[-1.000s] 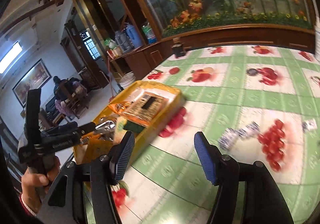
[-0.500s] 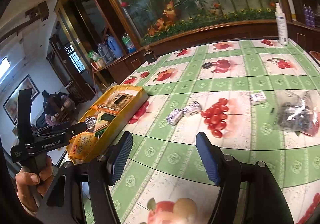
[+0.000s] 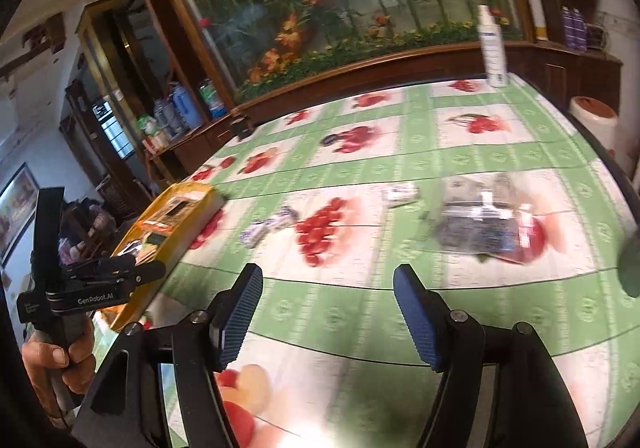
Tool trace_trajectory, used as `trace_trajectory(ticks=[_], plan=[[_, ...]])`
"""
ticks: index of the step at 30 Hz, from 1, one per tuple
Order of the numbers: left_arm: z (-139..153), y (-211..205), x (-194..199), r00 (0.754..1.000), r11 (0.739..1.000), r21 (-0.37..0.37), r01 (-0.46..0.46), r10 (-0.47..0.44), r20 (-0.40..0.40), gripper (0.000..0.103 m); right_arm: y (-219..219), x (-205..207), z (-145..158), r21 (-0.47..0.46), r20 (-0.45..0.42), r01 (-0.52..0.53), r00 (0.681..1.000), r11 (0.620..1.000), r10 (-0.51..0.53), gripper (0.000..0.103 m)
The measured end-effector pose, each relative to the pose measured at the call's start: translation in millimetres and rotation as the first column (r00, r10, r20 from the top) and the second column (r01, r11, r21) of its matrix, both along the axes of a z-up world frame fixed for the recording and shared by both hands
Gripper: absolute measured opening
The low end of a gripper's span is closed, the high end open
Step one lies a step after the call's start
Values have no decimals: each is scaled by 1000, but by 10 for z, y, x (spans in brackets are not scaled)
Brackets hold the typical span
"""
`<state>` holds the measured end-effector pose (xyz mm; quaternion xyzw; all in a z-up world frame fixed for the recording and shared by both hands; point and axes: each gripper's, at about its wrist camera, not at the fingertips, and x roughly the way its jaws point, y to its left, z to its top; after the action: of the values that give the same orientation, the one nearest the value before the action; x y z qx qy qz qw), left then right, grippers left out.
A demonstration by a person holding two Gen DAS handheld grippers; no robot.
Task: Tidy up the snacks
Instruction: 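Move the left tool to a white-blue candy while the right tool approaches the clear plastic bag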
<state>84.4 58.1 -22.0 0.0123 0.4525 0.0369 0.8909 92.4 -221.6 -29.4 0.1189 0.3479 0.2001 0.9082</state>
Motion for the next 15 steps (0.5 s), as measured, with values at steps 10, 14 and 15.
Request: trace_trajectory(ticks=[10, 14, 15], plan=[[-224, -188, 386, 998, 999, 15, 36, -35, -49, 82, -352, 395, -99, -176, -23, 152, 987, 973, -158, 88], [-266, -208, 507, 998, 999, -1, 47, -47, -53, 82, -319, 653, -158, -222, -52, 172, 981, 960, -187, 88], [-274, -209, 536, 997, 999, -10, 51, -52, -53, 82, -286, 719, -175, -242, -59, 171, 980, 955, -190, 88]])
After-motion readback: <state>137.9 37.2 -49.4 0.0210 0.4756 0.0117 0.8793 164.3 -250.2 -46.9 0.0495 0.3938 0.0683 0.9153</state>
